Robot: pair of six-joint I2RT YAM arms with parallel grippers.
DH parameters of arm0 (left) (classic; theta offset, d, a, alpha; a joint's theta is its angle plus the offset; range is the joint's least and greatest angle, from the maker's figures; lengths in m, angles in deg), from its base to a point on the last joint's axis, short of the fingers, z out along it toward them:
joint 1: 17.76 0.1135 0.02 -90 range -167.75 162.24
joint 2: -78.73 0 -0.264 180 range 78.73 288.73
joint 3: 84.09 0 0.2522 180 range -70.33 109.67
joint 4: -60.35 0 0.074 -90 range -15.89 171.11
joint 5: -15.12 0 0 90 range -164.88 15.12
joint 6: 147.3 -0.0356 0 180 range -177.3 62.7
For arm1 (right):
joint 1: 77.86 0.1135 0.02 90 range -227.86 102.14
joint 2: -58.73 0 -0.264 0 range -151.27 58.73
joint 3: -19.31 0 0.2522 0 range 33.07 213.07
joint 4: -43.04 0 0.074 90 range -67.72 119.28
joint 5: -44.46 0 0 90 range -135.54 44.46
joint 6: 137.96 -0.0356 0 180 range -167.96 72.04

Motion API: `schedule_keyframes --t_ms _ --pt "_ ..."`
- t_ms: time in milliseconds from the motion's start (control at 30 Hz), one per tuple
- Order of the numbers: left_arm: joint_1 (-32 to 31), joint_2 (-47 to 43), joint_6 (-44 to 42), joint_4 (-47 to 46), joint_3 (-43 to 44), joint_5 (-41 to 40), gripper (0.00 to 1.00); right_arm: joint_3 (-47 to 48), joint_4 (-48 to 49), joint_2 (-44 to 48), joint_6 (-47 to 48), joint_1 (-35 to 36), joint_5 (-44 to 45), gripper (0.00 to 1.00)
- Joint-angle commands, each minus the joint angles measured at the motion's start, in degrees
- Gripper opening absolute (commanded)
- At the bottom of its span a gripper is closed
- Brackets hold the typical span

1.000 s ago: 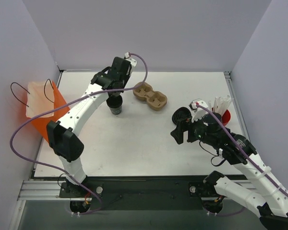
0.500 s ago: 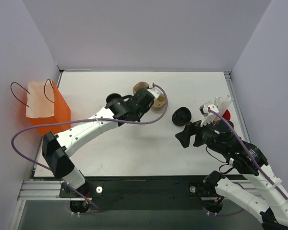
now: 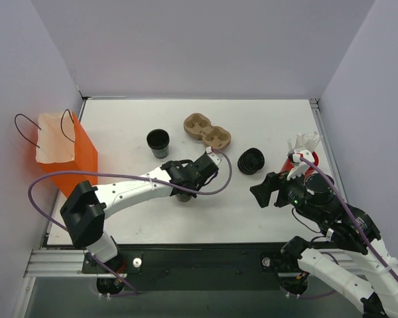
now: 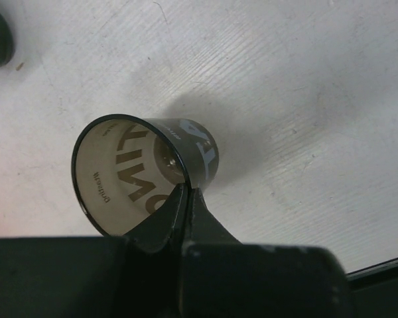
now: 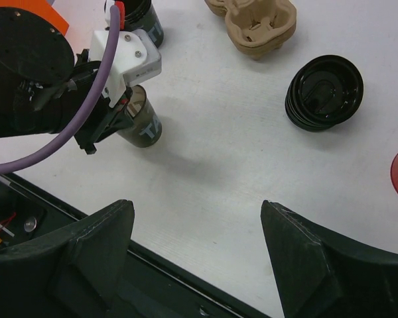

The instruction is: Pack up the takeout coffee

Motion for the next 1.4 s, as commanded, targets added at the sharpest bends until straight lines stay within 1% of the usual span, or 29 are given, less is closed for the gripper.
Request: schedule_keyframes --t_ms 0,33,133,167,200,267,333,367,500,533,600,700,733,767,800,833,867,900,933,1033,1100,1133,1233,1367 --pt "-0.60 -1.21 3.01 -5.54 -1.23 3.64 0.00 0.59 -0.13 2.08 -1.02 0.13 2.53 0.79" --pt "-0.52 -1.04 3.09 -5.63 -1.14 3.82 0.02 0.59 -0.21 1.91 -1.02 0.04 2.53 0.79" --pt "-0.60 -1.12 3.18 -5.80 -0.62 4.96 0.13 0.59 -0.21 1.64 -1.02 0.04 2.53 0.79" --pt "-0.60 -1.47 3.18 -6.15 -0.44 5.40 0.20 0.59 -0.21 1.64 -1.10 0.04 2.45 0.79" --pt "-0.69 -1.74 3.18 -6.16 0.08 6.36 0.23 0.59 -0.21 1.38 -1.11 0.04 2.44 0.79" --pt "-0.52 -3.32 3.01 -6.33 1.05 7.51 0.40 0.59 -0.22 1.47 -1.28 0.13 2.45 0.79" --pt "-0.43 -4.98 2.48 -6.68 2.80 9.09 0.50 0.51 -0.39 1.38 -1.28 0.04 2.53 0.79" --pt "-0.34 -5.60 2.22 -6.68 3.51 9.27 0.57 0.42 -0.39 1.29 -1.37 0.13 2.53 0.79" --pt "1.67 -8.50 1.08 -6.60 5.80 9.27 0.74 0.24 -0.65 -0.28 -1.81 0.04 3.15 0.79" --pt "2.29 -9.64 0.81 -6.51 6.06 9.62 0.76 0.24 -0.74 -0.55 -1.81 0.13 3.67 0.79" --pt "3.87 -10.96 -0.07 -6.33 5.80 9.53 0.83 0.41 -1.00 -2.21 -1.90 0.04 5.07 0.79" --pt "7.56 -15.09 -1.38 -7.21 2.47 10.32 0.88 1.73 -1.71 -5.37 -1.72 0.04 12.53 0.79" --pt "9.66 -18.14 -1.82 -7.82 0.98 10.76 0.92 2.17 -1.88 -6.52 -0.85 0.04 16.21 0.79" --pt "10.55 -19.91 -2.09 -9.30 -1.82 12.33 0.93 2.61 -1.88 -7.58 -0.41 -0.05 18.33 0.78" --pt "11.60 -21.76 -2.44 -10.36 -3.76 13.21 0.93 3.40 -1.80 -10.28 0.12 -0.05 19.83 0.78" --pt "13.09 -25.95 -3.49 -11.51 -5.61 14.27 0.94 4.01 -1.88 -11.79 0.56 -0.14 20.98 0.76" --pt "13.80 -28.09 -4.11 -14.13 -9.45 15.06 0.95 4.72 -1.88 -13.46 1.70 -0.22 21.51 0.75" --pt "13.98 -30.11 -4.46 -15.37 -11.41 14.90 0.95 5.42 -1.88 -16.87 1.97 -0.40 21.34 0.74" --pt "14.33 -34.13 -5.51 -16.43 -13.17 14.63 0.97 7.17 -1.88 -18.56 2.32 -0.49 21.17 0.73" --pt "14.77 -40.91 -7.53 -18.90 -19.58 12.61 0.97 9.55 -0.57 -25.15 3.11 -2.06 19.94 0.71" --pt "14.95 -44.96 -7.98 -19.86 -23.53 10.43 0.97 10.52 0.92 -30.23 3.55 -4.17 16.80 0.67" --pt "14.95 -46.29 -7.89 -20.30 -24.86 9.80 0.97 11.39 1.28 -31.91 3.55 -6.36 15.81 0.66" --pt "14.69 -50.25 -8.85 -21.80 -27.33 9.71 0.97 12.54 3.56 -38.42 3.90 -9.79 13.52 0.64" --pt "14.51 -53.76 -8.77 -22.85 -28.39 7.69 0.97 16.22 6.46 -47.03 4.17 -11.64 11.68 0.61"
